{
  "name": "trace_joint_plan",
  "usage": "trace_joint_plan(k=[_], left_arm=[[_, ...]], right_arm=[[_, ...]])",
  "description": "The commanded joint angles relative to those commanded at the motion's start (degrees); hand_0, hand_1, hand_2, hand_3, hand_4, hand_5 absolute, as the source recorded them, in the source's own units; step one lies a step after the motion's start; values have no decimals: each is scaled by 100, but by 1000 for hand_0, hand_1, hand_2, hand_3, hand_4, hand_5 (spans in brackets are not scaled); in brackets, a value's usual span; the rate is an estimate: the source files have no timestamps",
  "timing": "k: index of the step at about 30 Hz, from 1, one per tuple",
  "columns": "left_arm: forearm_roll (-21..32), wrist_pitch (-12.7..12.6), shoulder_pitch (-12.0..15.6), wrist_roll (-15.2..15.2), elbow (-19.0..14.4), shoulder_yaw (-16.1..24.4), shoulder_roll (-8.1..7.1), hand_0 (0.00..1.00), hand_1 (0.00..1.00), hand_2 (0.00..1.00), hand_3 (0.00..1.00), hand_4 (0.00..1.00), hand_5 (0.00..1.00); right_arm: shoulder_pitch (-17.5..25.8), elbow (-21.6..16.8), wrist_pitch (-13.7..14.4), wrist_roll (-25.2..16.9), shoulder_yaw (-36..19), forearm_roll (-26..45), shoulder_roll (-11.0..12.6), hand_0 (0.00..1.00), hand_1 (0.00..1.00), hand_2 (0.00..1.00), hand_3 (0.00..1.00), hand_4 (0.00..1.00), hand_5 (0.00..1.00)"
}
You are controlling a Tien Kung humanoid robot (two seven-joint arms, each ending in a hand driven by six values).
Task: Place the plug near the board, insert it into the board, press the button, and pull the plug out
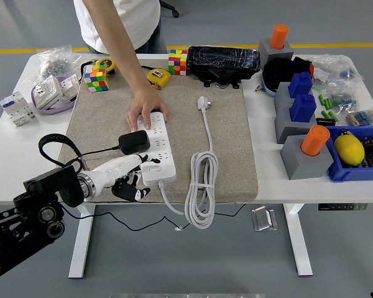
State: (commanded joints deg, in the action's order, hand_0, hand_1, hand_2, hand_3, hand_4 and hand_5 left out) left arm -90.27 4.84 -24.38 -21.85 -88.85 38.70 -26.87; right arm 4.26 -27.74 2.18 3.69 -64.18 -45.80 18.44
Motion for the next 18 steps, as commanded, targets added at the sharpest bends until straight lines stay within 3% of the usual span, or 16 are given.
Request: trace_joint_plan(k=[18], left_arm=[[71, -43, -100, -4, 426, -225, 118, 62, 53, 145, 875, 552, 2]], right_arm=[[25, -28, -2, 7, -44, -15, 6, 585, 665, 633, 565, 976, 580]])
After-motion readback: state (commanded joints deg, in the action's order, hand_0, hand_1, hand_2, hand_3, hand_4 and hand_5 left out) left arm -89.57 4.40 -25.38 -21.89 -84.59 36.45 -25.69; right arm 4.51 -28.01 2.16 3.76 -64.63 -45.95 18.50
